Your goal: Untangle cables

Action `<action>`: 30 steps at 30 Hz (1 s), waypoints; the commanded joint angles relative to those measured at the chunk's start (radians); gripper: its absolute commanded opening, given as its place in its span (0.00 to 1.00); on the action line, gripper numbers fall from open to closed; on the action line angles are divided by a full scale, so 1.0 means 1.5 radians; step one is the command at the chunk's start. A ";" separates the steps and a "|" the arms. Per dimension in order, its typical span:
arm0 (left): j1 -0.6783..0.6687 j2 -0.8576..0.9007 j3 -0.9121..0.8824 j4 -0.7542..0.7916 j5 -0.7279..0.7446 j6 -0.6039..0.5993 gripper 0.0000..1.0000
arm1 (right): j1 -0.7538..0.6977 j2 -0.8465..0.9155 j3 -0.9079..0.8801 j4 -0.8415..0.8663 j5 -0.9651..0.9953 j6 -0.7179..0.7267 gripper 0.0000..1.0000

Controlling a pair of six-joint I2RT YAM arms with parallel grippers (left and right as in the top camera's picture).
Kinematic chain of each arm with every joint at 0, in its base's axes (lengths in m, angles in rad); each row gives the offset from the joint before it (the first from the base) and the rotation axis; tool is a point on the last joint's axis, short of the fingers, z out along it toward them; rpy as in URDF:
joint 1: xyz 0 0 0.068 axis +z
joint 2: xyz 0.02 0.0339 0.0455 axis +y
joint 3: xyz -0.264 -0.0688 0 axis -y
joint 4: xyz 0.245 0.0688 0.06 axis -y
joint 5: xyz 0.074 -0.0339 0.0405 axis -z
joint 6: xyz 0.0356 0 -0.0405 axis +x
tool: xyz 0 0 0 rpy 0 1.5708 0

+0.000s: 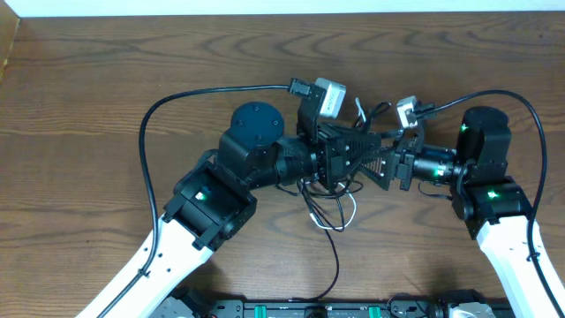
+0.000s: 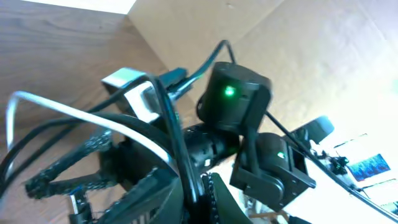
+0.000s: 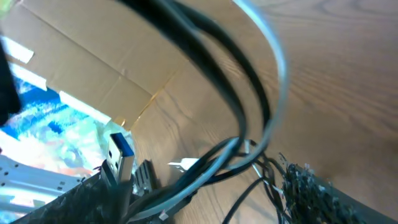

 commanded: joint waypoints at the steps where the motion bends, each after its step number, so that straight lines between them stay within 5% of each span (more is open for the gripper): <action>1: 0.003 -0.025 0.014 0.023 0.039 -0.011 0.08 | -0.001 0.003 0.003 -0.040 0.038 -0.058 0.81; 19: 0.012 -0.037 0.014 0.034 0.039 -0.011 0.07 | -0.016 0.003 0.003 -0.118 0.092 -0.097 0.83; 30: 0.053 -0.036 0.014 0.005 0.038 0.028 0.08 | -0.029 0.003 0.003 -0.072 -0.019 -0.089 0.82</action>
